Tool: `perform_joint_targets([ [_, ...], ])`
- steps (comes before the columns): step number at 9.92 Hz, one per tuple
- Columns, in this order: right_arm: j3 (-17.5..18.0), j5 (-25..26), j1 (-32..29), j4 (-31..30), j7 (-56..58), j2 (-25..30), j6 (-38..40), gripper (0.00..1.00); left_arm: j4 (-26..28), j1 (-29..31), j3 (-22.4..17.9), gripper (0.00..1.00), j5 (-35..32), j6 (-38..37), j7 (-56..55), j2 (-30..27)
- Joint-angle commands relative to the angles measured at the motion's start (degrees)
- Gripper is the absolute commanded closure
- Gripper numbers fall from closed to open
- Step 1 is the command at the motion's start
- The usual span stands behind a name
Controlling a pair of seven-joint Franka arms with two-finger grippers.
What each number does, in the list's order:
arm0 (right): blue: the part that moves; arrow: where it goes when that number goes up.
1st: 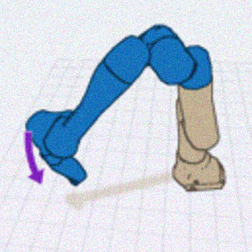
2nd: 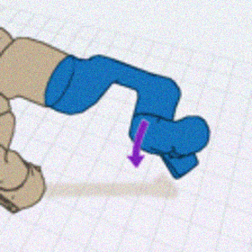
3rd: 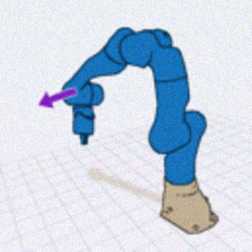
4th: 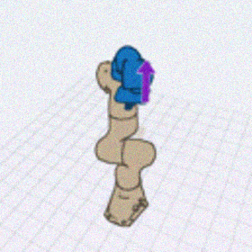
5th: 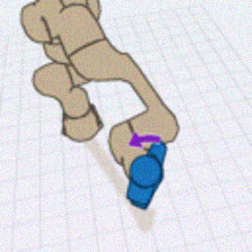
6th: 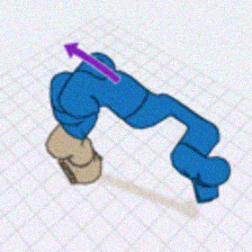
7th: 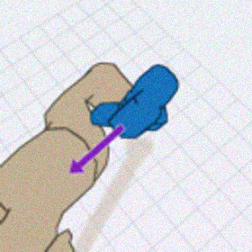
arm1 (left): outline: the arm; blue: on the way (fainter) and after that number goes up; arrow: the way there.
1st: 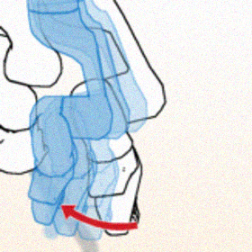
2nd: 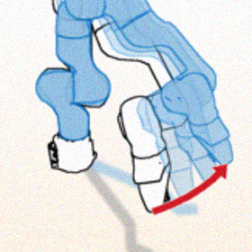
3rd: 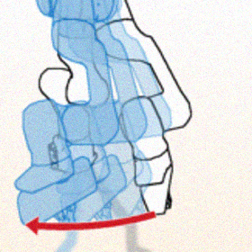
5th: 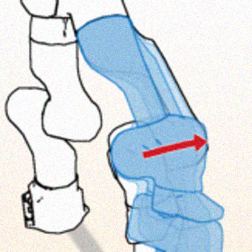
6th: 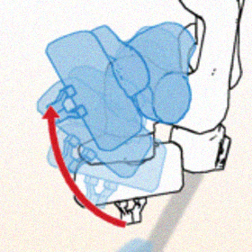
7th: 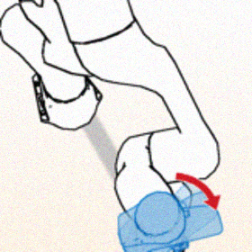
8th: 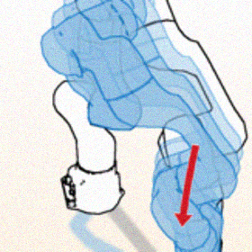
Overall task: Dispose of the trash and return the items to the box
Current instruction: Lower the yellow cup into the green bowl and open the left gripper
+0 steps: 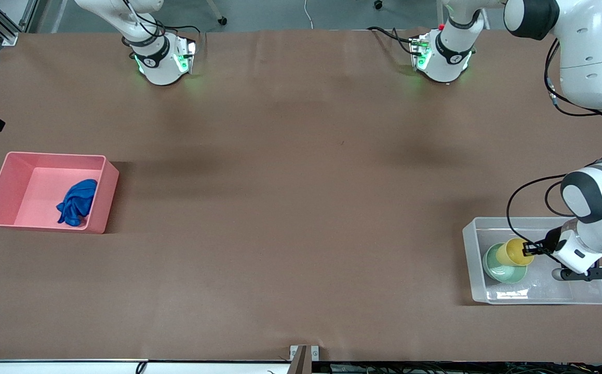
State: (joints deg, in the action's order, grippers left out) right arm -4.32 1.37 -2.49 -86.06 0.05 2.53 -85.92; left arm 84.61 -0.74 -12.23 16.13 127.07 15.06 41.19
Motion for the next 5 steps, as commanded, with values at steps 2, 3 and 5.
perform_joint_targets([
  [2, 0.2, 0.6, -0.1, 0.8, 0.7, -0.3, 1.2, 0.0, -1.0, -0.5, 0.0, 0.0, 1.1, 0.6, 0.5, -2.1],
  [3, 0.3, 0.5, -0.1, 0.8, 0.7, -0.3, 1.1, 0.0, -0.9, -0.7, 0.1, 0.0, 0.8, 0.1, 0.4, -5.4],
  [5, 0.3, 0.3, -0.3, 0.7, 0.8, -0.3, 1.1, 0.0, 3.7, -1.0, 0.5, 0.0, -1.9, -2.9, 0.1, -14.8],
])
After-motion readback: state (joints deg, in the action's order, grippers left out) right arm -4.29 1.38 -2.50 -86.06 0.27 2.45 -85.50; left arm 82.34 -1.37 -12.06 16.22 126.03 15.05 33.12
